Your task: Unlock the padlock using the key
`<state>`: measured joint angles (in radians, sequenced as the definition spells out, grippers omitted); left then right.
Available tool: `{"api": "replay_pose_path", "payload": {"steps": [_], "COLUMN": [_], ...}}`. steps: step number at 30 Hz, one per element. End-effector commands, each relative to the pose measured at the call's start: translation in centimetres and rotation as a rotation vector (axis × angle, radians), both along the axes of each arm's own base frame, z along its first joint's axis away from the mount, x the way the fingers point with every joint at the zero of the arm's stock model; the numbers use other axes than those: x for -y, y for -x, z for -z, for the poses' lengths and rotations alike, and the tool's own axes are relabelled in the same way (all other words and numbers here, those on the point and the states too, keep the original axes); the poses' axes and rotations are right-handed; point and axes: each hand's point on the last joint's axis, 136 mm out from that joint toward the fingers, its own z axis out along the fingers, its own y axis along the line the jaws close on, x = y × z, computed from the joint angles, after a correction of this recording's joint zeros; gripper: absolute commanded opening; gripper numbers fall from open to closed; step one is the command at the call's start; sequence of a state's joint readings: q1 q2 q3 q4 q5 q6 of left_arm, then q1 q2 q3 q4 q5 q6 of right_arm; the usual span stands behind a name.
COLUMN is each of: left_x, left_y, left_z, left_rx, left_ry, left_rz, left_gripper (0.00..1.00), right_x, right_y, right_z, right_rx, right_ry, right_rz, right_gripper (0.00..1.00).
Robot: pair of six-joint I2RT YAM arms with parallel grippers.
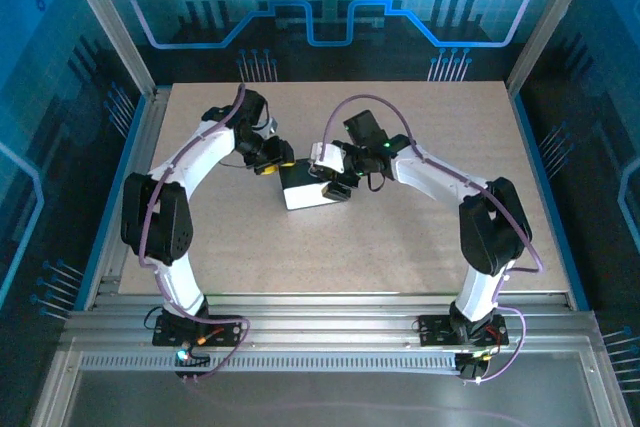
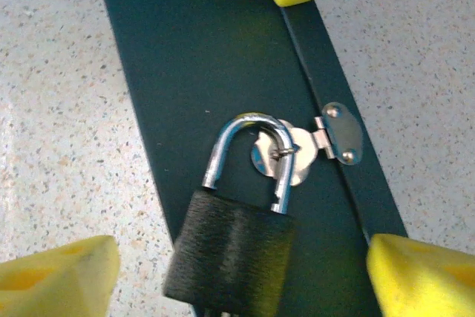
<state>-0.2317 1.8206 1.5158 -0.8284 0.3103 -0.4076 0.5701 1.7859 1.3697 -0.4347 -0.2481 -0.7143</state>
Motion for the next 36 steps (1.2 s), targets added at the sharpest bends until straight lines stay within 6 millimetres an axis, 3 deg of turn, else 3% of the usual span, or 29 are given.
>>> {"api": "replay_pose_path", "payload": {"steps": [1,3,10,17,36], "left_x": [-0.5,-0.6,-0.6,-0.6,-1.0], "left_y": [-0.7,-0.5,-0.1,0.3,1.4], "left_z": [0.7,1.2,2.2,2.5,3.5], "left_rx": [0.010,0.001,-0.017,-0.022,-0.038], "left_ry": [-0.031,-0.036,-0.028,-0.027,-0.042], "left_rz": [0.014,0.012,0.010,0.011,-0.009], "left_gripper": [0.48,0.48,0.48,0.47,0.46], "right_x": [-0.8,-0.9,-0.8,-0.7,-0.4], "right_y": [0.0,0.2,0.2,0.4,2.1], "right_z": [0.3,0.3,0.1,-0.4,-1.9], "right_rx": [0.013,0.015,0.030,0.012,-0.226], "right_ry": [0.009,0.006,0.001,-0.019,-0.187], "right_rz": [-0.012,-0.004,0.037,0.070,0.082], "right_gripper": [0.78,0.67,0.54,0.32,0.29]}}
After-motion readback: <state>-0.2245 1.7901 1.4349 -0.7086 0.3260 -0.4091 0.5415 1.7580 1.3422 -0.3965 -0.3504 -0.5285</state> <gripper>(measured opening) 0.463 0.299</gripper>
